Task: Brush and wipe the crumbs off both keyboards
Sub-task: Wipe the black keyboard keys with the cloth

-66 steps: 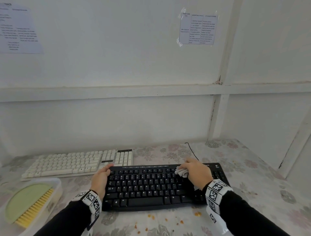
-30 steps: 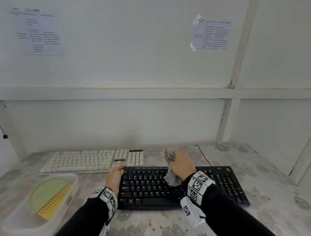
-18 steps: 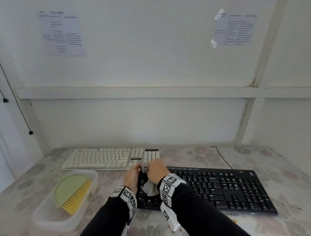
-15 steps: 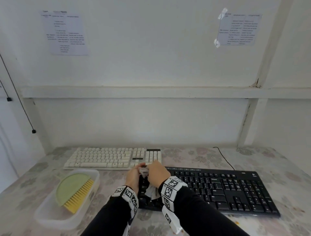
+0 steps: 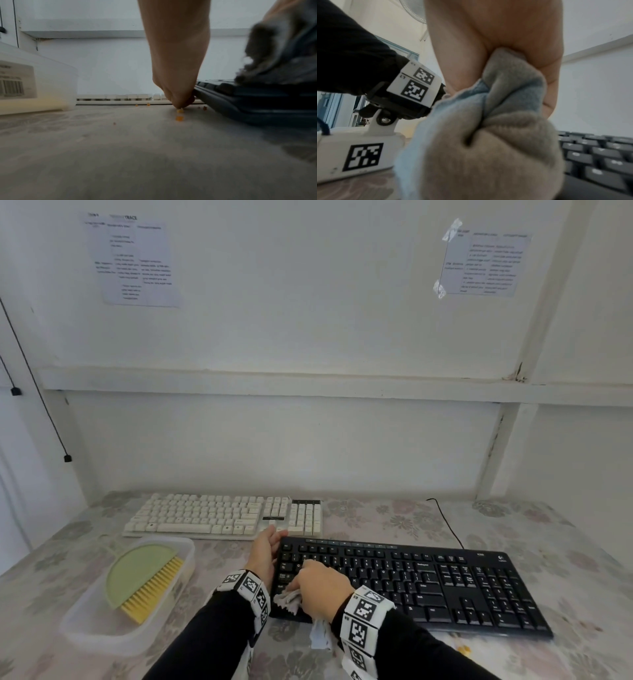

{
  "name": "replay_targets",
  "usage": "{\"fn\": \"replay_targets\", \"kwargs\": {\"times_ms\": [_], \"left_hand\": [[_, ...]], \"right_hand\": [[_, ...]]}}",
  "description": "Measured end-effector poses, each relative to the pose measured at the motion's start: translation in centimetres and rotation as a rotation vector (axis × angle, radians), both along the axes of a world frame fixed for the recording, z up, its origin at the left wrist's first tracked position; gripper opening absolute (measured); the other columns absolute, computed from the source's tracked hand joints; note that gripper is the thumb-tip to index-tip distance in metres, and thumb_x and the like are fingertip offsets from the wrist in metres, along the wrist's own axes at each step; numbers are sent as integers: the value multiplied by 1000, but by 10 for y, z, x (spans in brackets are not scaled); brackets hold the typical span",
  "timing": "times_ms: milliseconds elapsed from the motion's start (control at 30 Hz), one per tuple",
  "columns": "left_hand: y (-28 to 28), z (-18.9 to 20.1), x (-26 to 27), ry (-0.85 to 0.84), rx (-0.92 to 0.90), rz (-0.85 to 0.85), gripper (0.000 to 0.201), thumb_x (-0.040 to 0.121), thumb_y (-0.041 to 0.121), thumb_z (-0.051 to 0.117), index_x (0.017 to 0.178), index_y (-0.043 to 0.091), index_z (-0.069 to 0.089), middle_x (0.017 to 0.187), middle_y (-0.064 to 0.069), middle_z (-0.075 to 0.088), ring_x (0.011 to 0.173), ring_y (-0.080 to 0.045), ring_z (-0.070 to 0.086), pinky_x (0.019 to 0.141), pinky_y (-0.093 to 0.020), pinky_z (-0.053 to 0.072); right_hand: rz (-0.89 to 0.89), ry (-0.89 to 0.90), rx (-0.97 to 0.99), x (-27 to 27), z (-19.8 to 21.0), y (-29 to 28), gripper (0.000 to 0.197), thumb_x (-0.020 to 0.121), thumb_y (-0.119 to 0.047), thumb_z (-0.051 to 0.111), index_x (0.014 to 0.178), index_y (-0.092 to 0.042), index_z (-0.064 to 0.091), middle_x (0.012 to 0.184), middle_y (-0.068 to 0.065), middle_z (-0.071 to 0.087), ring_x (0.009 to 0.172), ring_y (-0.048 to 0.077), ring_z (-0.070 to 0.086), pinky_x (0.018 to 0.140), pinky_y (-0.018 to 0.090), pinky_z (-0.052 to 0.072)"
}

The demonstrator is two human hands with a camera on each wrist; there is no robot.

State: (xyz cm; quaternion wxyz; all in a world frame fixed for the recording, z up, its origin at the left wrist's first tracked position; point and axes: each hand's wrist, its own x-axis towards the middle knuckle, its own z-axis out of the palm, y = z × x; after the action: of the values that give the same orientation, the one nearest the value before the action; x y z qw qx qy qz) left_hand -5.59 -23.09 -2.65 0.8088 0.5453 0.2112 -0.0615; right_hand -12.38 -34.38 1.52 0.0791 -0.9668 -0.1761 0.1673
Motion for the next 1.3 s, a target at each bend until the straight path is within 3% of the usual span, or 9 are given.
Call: {"fn": "replay_targets", "kwargs": {"times_ms": [267, 433, 667, 833, 933, 1000, 1100, 1233, 1300], "left_hand": [[0, -5, 3, 14, 39, -75, 36, 100, 35, 38, 102, 6, 59, 106, -14, 59, 90, -26, 55, 79, -37, 43], [2, -1, 1, 30, 93, -65, 47, 101, 30, 39, 138, 2, 45, 139, -12, 49, 129, -31, 45, 106, -42, 35], [2, 4, -7, 23, 139, -100, 52, 100, 32, 38, 144, 4, 37, 147, -15, 42, 132, -31, 41, 108, -40, 32], [-2, 9, -10, 18, 156, -195, 53, 102, 29, 36, 147, 2, 28, 151, -12, 35, 138, -28, 34, 105, -34, 29], [-6, 16, -18, 37, 204, -280, 26, 101, 20, 40, 120, 5, 51, 115, -8, 57, 104, -21, 55, 87, -27, 39], [-6, 17, -21, 40, 252, -365, 19, 100, 16, 43, 96, 6, 58, 95, -6, 60, 85, -15, 56, 70, -24, 43], [-2, 19, -32, -4, 326, -482, 13, 96, 9, 49, 99, 9, 62, 95, -3, 67, 83, -11, 63, 62, -17, 48], [11, 7, -35, -98, 450, -619, 47, 79, 7, 73, 123, 5, 57, 120, -11, 65, 111, -23, 61, 88, -28, 47], [16, 3, -37, -115, 525, -650, 75, 57, 15, 85, 125, 7, 55, 119, -11, 66, 113, -25, 61, 95, -34, 47]], "right_hand": [[49, 21, -80, -13, 3, -28, 40, 89, -4, 50, 124, -22, 60, 130, 7, 44, 114, 33, 52, 87, 40, 46], [13, 28, -92, -18, 2, -59, 34, 87, -4, 51, 113, -19, 66, 110, 6, 46, 89, 28, 52, 72, 35, 43], [-113, 85, -67, -16, -2, -122, 38, 79, 2, 49, 105, -18, 70, 114, 8, 64, 82, 21, 54, 74, 32, 49], [-203, 112, -92, -16, -1, -159, 34, 77, 2, 45, 99, -10, 69, 104, 9, 66, 82, 18, 54, 68, 29, 45], [-257, 124, -79, -17, 2, -182, 30, 82, -1, 45, 75, -21, 66, 104, 7, 65, 82, 16, 52, 69, 26, 42], [-290, 121, -73, -19, 4, -197, 30, 83, -2, 46, 86, -21, 69, 109, 5, 65, 85, 15, 51, 71, 24, 40], [-352, 102, -80, -22, 6, -219, 28, 82, -1, 47, 88, -19, 69, 105, 4, 62, 88, 13, 47, 74, 20, 36], [-445, 70, -111, -28, 8, -245, 35, 83, -1, 47, 62, -28, 55, 100, 6, 59, 88, 15, 48, 72, 19, 35], [-496, 46, -124, -31, 8, -261, 28, 85, -3, 48, 74, -24, 64, 117, 6, 63, 95, 16, 55, 72, 18, 35]]}}
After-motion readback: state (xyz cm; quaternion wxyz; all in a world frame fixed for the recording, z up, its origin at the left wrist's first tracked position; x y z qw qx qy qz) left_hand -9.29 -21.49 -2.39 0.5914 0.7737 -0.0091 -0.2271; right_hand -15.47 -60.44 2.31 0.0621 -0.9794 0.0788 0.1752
